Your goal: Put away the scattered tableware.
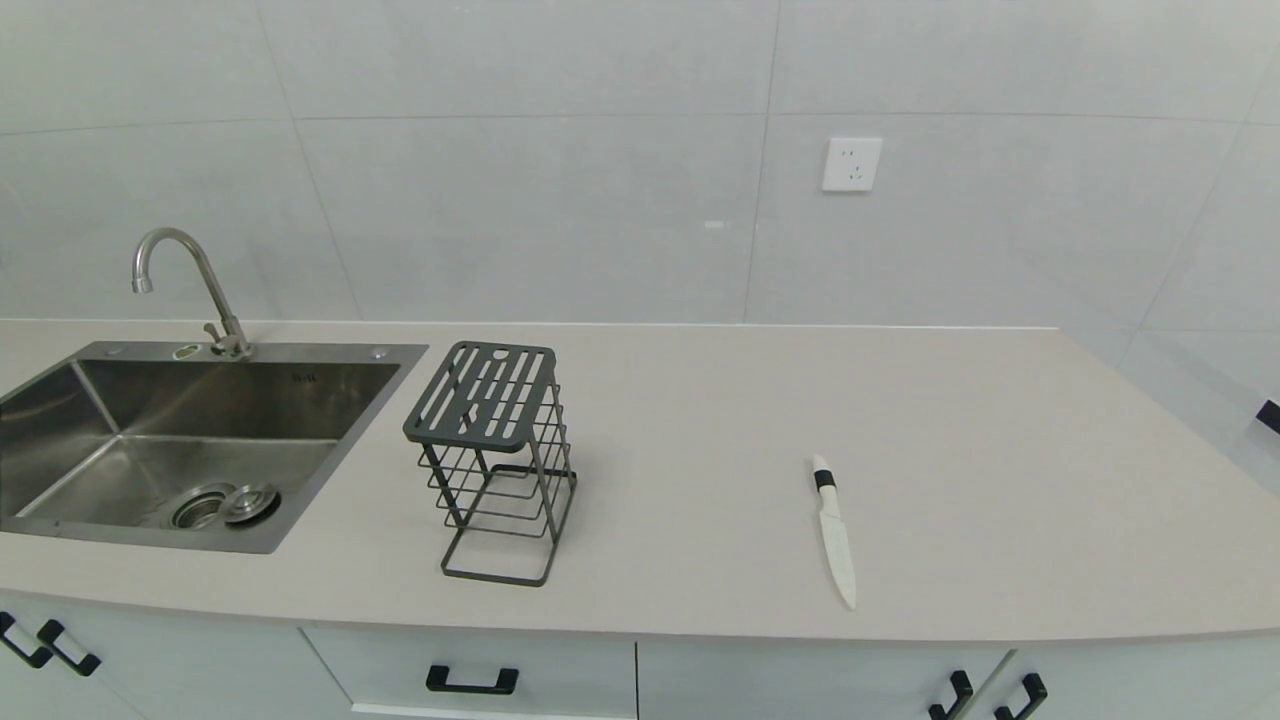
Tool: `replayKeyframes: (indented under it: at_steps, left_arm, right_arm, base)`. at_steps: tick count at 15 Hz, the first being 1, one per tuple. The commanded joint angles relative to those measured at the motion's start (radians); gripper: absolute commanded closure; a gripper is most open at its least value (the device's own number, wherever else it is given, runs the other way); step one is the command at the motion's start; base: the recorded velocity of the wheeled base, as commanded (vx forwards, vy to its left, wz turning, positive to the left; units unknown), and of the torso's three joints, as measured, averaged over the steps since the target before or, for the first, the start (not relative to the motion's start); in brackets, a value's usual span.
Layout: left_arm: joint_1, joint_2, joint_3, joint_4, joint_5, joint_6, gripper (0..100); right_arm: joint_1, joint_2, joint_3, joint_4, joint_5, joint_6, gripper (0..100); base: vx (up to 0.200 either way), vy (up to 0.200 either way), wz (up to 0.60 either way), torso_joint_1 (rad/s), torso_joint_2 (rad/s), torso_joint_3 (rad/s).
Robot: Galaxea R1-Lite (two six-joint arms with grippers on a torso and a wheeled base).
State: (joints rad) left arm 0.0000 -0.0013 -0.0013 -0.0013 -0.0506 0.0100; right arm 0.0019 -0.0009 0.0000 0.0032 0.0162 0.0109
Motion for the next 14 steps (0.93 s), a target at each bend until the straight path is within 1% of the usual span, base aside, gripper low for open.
replayKeyframes:
  at_steps: [1,4,7,11,12,13,14]
  left_arm:
    - [0.0,0.001,0.0,0.0,0.0,-0.001,0]
    - [0.0,0.001,0.0,0.0,0.002,-0.005,0]
    - [0.0,0.001,0.0,0.001,0.003,-0.004,0]
    - [0.0,0.001,0.0,0.001,0.002,-0.002,0]
    - [0.0,0.001,0.0,0.001,0.002,-0.002,0]
    - [0.0,0.001,0.001,0.001,0.005,-0.002,0]
    - [0.0,0.001,0.0,0.001,0.003,-0.001,0]
  right_arm:
    - [0.0,0.001,0.0,0.001,0.001,0.001,0]
    - [0.0,0.001,0.0,0.001,0.001,0.001,0]
    - [-0.002,0.001,0.0,0.001,0.021,-0.002,0]
    - [-0.002,0.001,0.0,0.003,0.022,-0.002,0]
    - [-0.003,0.001,0.0,-0.035,0.021,0.003,0]
    - [-0.003,0.001,-0.011,-0.163,0.018,-0.005,0]
    - [-0.003,0.001,-0.035,-0.21,-0.013,-0.014,0]
  base:
    - [0.0,0.0,0.0,0.0,0.0,0.0]
    - [0.0,0.0,0.0,0.0,0.0,0.0]
    - [0.0,0.0,0.0,0.0,0.0,0.0]
    - [0.0,0.0,0.0,0.0,0.0,0.0]
    - [0.0,0.0,0.0,0.0,0.0,0.0]
    - [0.0,0.0,0.0,0.0,0.0,0.0]
    - [0.0,0.0,0.0,0.0,0.0,0.0]
